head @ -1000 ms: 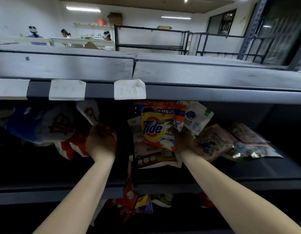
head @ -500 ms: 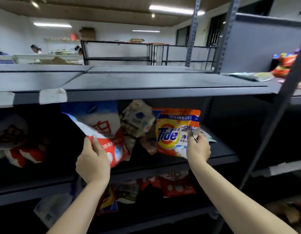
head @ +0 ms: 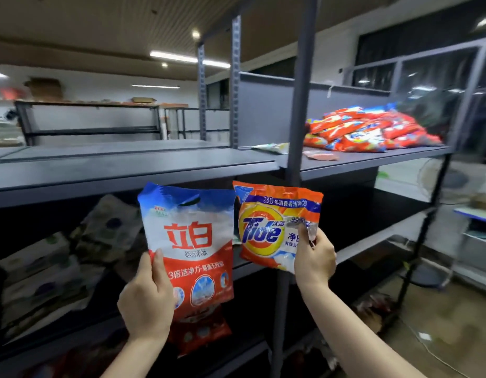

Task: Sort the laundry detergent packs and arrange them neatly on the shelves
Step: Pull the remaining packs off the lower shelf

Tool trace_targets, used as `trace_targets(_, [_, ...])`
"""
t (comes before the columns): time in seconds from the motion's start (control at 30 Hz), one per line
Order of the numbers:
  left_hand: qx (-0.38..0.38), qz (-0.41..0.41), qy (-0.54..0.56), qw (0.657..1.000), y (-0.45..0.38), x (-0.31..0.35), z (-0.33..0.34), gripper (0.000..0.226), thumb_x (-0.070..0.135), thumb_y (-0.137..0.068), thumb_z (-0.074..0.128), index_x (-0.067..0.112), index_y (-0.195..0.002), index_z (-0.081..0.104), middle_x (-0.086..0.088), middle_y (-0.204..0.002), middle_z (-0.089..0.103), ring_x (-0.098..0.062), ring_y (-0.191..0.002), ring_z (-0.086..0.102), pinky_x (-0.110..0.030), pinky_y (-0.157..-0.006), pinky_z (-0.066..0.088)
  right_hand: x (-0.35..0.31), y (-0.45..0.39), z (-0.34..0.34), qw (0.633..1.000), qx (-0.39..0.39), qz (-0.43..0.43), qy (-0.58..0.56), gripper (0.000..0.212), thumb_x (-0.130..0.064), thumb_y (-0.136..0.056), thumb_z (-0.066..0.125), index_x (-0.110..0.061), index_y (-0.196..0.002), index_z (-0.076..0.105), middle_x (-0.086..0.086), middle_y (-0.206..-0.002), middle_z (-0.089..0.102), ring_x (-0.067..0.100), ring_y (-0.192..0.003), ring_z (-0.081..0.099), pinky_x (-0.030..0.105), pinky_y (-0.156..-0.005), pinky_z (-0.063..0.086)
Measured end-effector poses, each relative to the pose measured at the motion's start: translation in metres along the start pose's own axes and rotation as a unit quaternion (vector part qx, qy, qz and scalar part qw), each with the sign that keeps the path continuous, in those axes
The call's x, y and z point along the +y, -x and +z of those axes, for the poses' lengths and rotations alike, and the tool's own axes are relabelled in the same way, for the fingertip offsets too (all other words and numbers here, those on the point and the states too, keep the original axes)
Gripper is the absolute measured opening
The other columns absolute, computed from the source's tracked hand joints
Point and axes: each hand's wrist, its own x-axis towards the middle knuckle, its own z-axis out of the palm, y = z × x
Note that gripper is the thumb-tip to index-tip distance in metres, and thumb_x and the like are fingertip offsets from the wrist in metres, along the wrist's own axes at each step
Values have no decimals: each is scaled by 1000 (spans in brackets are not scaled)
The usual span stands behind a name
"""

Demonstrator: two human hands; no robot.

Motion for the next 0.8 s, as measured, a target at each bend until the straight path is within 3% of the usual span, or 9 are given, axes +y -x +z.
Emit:
trace_targets(0.17, [-9,2,92,996,7,73,41,39,38,-94,37,3,-85,52,-11,-71,66,-29,-54,61,-38,-55,52,10,-45,-68,994,102,20,-15,31,-50,-92,52,-23,-79,61,-17,-63,60,-2,-58,56,20,-52,37])
trace_targets(0.27, [-8,-5,143,990,4,117,64,42,40,-94,36,3,-90,56,-13,-75,67,-32,-61,63,-41,-61,53,15,-70,-104,989,142,29,-8,32,-45,-92,54,-22,-71,58,-11,-65,61,17,-66,61,31,-63,46])
trace_targets(0.37, [-3,-6,191,982,-2,156,90,41,39,-97,37,4,-91,58,-10,-75,66,-31,-64,63,-39,-62,51,22,-93,-132,984,177,28,-10,33,-42,-92,56,-20,-67,57,-7,-67,64,23,-71,62,37,-67,48])
trace_targets(0.47, [-2,-22,223,975,-10,191,118,38,38,-99,39,8,-96,61,-12,-81,69,-33,-69,62,-39,-66,50,31,-114,-156,975,221,32,1,34,-42,-91,57,-22,-63,56,-12,-60,60,18,-65,60,31,-60,42])
trace_targets(0.57, [12,-31,258,966,-16,221,146,36,39,-100,39,13,-99,63,-6,-80,68,-20,-62,53,-30,-64,39,40,-138,-178,966,255,29,17,33,-42,-91,57,-23,-64,58,-18,-56,56,2,-57,53,22,-51,33])
trace_targets(0.7, [19,-34,308,951,-24,256,184,41,43,-98,36,14,-102,65,2,-75,62,-10,-56,48,-25,-61,36,53,-177,-197,961,273,17,30,31,-41,-91,57,-21,-67,59,-13,-60,58,19,-64,56,28,-58,35])
trace_targets(0.8, [18,-34,329,944,-32,279,217,41,44,-98,36,16,-101,65,8,-74,57,-15,-61,53,-27,-64,41,65,-214,-202,960,278,6,32,28,-42,-91,56,-19,-77,64,0,-69,65,25,-72,61,32,-65,44])
